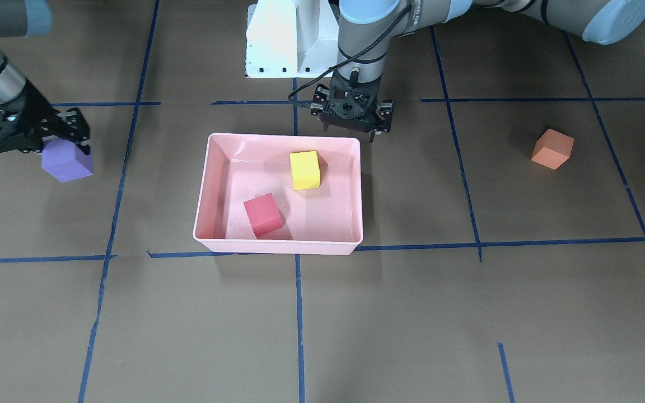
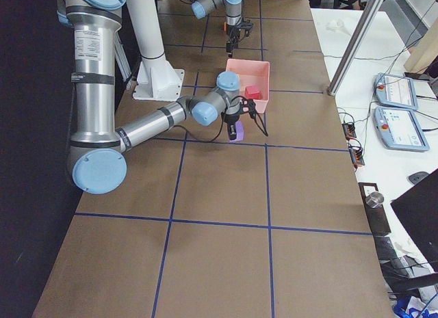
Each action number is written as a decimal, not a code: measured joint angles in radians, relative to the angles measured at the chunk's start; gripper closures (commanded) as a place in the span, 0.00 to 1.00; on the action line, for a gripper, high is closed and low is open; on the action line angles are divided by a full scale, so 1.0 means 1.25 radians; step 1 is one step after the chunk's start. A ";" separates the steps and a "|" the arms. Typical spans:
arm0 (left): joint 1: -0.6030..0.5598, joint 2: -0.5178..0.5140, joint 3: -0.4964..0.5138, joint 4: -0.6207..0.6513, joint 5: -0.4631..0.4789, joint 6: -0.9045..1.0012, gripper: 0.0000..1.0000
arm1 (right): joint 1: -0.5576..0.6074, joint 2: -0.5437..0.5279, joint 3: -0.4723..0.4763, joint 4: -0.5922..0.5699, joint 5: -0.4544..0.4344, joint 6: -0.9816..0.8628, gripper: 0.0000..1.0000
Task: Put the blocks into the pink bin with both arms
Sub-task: 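Carry the purple cube into the pink bin and release it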
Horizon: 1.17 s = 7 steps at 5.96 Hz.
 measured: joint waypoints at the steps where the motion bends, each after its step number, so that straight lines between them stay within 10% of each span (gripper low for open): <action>1: -0.031 0.052 -0.029 0.000 -0.002 0.121 0.00 | -0.019 0.141 0.011 -0.148 -0.002 0.073 0.56; 2: -0.081 0.109 -0.052 -0.004 -0.024 0.242 0.00 | -0.057 0.258 0.007 -0.252 -0.021 0.150 0.56; 4: -0.221 0.237 -0.066 -0.029 -0.139 0.473 0.00 | -0.164 0.432 -0.061 -0.319 -0.115 0.317 0.00; 7: -0.290 0.372 -0.082 -0.065 -0.179 0.588 0.00 | -0.233 0.449 -0.076 -0.326 -0.205 0.367 0.00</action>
